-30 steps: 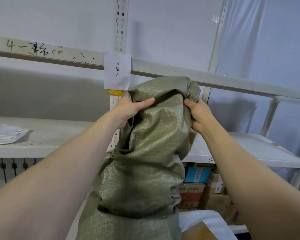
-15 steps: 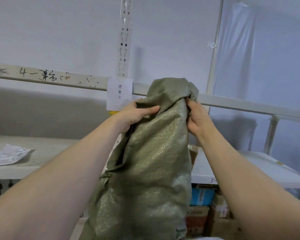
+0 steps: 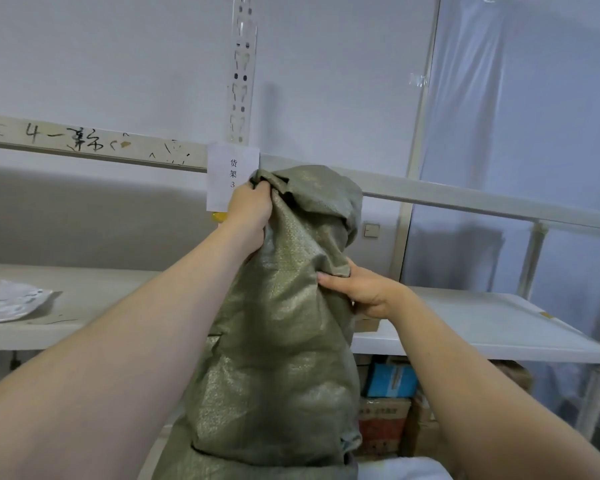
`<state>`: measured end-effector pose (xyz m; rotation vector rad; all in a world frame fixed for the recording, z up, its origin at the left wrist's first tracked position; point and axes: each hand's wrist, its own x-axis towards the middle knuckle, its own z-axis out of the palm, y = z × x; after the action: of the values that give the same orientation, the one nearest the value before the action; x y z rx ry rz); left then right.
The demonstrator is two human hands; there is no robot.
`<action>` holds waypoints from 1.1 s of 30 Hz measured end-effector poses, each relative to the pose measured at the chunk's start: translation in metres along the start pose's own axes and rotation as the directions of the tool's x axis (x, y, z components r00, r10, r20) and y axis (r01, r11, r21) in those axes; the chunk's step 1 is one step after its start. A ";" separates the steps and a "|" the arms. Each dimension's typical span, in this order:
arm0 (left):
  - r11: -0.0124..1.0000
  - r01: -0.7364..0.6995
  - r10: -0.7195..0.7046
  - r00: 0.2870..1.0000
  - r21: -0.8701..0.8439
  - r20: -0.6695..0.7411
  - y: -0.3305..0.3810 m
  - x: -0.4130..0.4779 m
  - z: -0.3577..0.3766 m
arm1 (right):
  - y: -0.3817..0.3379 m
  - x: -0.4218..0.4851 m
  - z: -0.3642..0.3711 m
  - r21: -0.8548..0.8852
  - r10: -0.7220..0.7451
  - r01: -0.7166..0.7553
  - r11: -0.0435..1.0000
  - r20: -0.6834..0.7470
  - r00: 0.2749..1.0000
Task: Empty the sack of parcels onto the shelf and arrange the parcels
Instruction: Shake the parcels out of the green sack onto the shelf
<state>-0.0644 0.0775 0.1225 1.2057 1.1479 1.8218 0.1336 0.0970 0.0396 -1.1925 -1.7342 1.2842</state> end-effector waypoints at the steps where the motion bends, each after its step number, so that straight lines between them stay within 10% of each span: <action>1: 1.000 0.004 -0.004 0.999 -0.012 0.034 0.001 -0.003 0.002 | -0.002 0.000 0.004 0.028 -0.018 0.018 0.999 -0.011 1.000; 15: 0.972 0.072 -0.138 0.944 0.222 0.299 -0.032 0.002 -0.029 | -0.076 0.013 -0.005 0.358 -0.123 0.433 0.827 -0.635 0.762; 33: 0.957 0.281 -0.249 0.921 -0.068 0.298 -0.061 0.001 -0.024 | -0.019 0.012 -0.027 0.443 -0.060 0.221 0.869 -0.349 0.935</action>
<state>-0.0841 0.0954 0.0627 1.1441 0.9793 1.4333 0.1482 0.1160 0.0658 -0.9026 -1.1508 1.2455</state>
